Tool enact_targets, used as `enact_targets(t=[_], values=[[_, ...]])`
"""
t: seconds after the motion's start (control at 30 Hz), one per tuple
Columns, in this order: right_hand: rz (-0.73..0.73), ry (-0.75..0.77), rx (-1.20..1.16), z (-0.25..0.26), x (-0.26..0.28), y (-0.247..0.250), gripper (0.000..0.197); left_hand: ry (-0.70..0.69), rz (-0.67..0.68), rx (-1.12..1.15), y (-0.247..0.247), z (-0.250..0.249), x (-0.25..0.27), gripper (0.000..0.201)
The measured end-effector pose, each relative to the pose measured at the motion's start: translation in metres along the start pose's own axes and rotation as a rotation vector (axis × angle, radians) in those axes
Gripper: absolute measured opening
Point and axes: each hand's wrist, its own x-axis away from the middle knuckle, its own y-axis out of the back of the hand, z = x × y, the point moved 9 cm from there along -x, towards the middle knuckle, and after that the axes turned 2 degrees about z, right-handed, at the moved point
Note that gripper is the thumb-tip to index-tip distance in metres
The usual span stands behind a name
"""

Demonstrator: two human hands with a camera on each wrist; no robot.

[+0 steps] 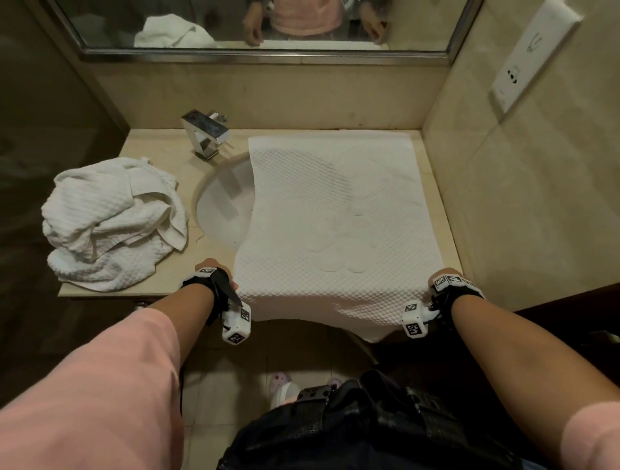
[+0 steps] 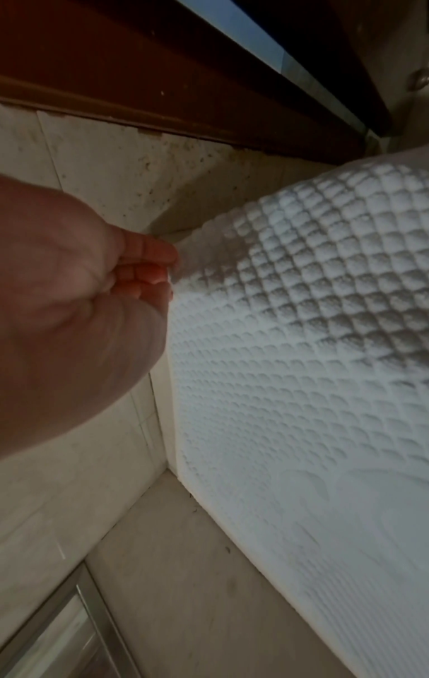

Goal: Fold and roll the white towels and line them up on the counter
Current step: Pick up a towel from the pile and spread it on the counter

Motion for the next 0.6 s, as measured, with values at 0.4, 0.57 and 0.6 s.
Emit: enact_targets(t=[0.4, 0.57, 0.6], values=[[0.041, 0.128, 0.477, 0.02, 0.036, 0.016, 0.01, 0.06, 0.044, -0.061, -0.003, -0.003, 0.005, 0.07], [0.011, 0.146, 0.539, 0.03, 0.028, 0.017, 0.006, 0.048, -0.046, 0.034, 0.002, -0.011, 0.017, 0.028], [0.006, 0.152, 0.56, 0.033, 0.024, 0.016, 0.006, 0.038, -0.054, 0.063, 0.003, -0.015, 0.022, 0.021]])
